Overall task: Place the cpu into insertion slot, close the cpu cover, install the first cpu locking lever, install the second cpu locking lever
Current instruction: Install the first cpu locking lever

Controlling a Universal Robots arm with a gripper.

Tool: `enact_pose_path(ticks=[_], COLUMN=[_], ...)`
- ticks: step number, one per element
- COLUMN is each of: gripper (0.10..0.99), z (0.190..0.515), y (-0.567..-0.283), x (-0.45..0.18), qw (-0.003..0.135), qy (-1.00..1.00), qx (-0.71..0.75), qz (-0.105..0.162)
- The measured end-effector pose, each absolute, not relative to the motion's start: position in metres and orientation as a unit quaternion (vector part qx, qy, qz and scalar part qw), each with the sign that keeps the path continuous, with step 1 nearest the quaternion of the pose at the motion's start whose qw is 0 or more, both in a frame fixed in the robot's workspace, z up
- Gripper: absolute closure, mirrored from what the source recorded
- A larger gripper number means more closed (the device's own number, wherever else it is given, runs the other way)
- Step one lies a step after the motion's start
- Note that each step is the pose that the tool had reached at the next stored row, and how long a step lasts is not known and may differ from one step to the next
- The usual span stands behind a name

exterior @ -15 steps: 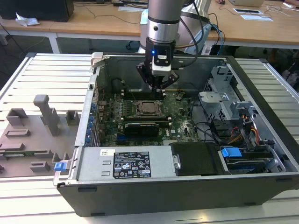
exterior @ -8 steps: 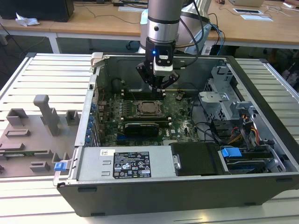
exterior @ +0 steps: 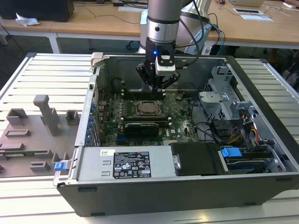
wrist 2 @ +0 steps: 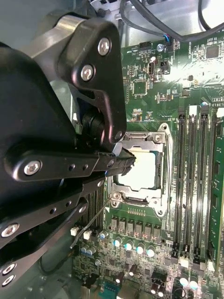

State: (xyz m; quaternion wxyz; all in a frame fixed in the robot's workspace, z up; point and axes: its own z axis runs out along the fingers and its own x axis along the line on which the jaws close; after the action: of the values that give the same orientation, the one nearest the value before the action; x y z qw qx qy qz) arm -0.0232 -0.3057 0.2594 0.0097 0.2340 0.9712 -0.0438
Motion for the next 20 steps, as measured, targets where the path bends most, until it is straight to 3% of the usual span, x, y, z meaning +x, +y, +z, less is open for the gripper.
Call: enact_pose_path(ticks=[20], gripper=[0.98], z=[0.2594], y=[-0.3057], x=[-0.0232], qw=[0.013], qy=[0.986], qx=[0.163], qz=[-0.043])
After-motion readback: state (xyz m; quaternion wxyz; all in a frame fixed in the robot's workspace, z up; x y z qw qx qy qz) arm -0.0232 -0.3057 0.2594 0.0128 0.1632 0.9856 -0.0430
